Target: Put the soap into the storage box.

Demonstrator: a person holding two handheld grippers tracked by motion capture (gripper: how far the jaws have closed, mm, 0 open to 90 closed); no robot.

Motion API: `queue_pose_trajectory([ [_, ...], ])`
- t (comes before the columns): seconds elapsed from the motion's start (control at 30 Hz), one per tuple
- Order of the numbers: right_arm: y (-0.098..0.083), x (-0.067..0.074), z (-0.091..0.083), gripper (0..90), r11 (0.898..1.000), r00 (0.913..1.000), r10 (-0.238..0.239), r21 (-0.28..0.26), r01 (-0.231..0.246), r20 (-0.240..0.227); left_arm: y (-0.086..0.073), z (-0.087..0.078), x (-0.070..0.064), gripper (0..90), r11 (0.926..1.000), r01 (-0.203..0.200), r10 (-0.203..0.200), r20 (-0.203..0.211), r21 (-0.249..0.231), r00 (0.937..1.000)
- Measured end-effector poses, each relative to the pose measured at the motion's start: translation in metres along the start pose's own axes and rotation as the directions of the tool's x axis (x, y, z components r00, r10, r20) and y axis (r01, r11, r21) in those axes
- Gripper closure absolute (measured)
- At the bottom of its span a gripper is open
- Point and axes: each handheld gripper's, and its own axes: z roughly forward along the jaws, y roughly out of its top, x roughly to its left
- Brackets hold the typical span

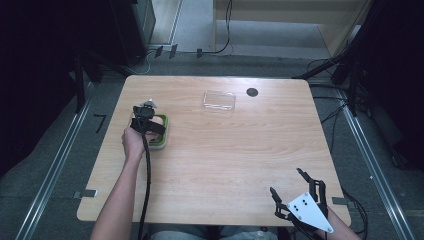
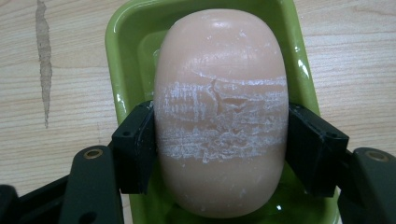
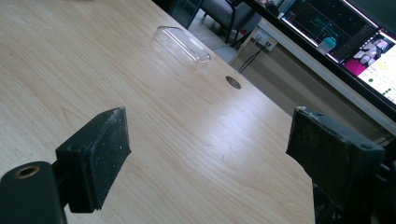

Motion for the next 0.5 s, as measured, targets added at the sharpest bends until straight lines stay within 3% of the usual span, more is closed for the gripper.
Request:
queue_pose_trajectory([
  [0.5,-0.0001,-0.0001,-0.0001,13.1,1.000,1.0000,-0.001,0.001,0.001,-0.001,-0.0006,0.0007,0.0024,33.6,1.0000,0.009,-0.009,0.016,0.000,0.9998],
])
